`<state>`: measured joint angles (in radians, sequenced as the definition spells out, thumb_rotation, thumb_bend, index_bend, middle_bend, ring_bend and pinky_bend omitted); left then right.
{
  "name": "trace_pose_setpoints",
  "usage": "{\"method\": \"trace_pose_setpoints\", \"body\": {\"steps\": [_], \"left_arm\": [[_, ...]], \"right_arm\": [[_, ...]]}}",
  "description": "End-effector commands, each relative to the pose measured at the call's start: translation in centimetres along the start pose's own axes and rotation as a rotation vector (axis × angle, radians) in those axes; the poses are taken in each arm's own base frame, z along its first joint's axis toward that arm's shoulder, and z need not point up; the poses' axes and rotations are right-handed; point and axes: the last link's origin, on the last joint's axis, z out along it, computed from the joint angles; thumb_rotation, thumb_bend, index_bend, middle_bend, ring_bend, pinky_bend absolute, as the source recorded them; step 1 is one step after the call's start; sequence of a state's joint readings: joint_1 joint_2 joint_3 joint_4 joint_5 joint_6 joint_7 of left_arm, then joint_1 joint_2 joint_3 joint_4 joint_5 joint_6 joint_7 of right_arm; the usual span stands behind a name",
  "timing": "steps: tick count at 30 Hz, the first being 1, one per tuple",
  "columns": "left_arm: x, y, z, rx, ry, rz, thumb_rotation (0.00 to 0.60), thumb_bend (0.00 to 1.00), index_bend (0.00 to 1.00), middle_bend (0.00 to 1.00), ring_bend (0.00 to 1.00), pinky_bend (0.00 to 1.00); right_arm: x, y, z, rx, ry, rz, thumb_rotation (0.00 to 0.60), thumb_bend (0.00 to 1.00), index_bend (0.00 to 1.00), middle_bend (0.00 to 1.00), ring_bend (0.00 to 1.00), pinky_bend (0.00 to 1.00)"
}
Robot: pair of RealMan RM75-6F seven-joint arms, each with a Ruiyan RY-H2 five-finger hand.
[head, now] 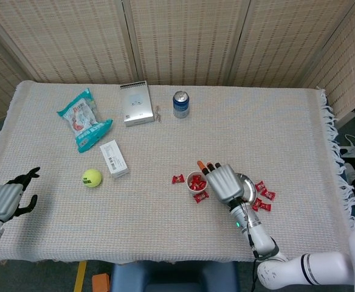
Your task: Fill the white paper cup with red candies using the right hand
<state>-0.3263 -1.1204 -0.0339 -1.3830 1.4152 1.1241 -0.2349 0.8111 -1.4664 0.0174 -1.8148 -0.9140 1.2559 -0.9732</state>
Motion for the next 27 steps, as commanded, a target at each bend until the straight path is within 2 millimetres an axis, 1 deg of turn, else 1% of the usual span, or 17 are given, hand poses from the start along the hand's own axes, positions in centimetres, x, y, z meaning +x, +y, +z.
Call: {"method": "trace_pose_setpoints", "body": {"steps": [1, 2, 5, 9, 15, 21, 27], "left_arm": [[-0.3, 0.3, 0.1, -0.006, -0.008, 0.010, 0.600, 0.54, 0.03, 0.18, 0.17, 0.30], [-0.4, 0.4, 0.2, -0.006, -0.010, 0.013, 0.600, 0.54, 0.03, 0.18, 0.17, 0.30], [-0.6, 0.5, 0.3, -0.005, -0.016, 0.020, 0.600, 0.53, 0.03, 0.18, 0.17, 0.30], [-0.5, 0.5, 0.2, -0.001, -0.009, 0.021, 0.600, 0.54, 0.03, 0.18, 0.17, 0.30], [-0.5, 0.5, 0.3, -0.002, -0.013, 0.020, 0.600, 0.53, 0.03, 0.18, 0.17, 0.30], [-0.5, 0.5, 0.3, 0.000, -0.013, 0.020, 0.600, 0.54, 0.03, 0.18, 0.17, 0.30], [-0.4, 0.4, 0.3, 0.002, -0.009, 0.017, 0.600, 0.54, 0.03, 0.18, 0.17, 0.30]], "right_arm": [[-3.4, 2.6, -2.7, -0.025, -0.107, -0.059, 0.600, 0.21, 0.12, 0.28, 0.37, 0.91], [-4.2, 3.0, -3.2, -0.020, -0.125, -0.072, 0.600, 0.21, 0.11, 0.28, 0.36, 0.91], [-5.8, 3.4, -3.8, -0.011, -0.158, -0.102, 0.600, 0.21, 0.11, 0.27, 0.36, 0.90], [-7.3, 3.9, -4.6, -0.015, -0.188, -0.140, 0.600, 0.21, 0.12, 0.27, 0.36, 0.90], [-7.8, 4.2, -4.9, -0.020, -0.202, -0.151, 0.600, 0.21, 0.13, 0.27, 0.37, 0.90], [-7.9, 3.7, -4.6, -0.004, -0.208, -0.147, 0.600, 0.21, 0.13, 0.27, 0.38, 0.90], [-7.9, 2.6, -4.2, 0.027, -0.209, -0.132, 0.600, 0.21, 0.08, 0.27, 0.38, 0.90]]}}
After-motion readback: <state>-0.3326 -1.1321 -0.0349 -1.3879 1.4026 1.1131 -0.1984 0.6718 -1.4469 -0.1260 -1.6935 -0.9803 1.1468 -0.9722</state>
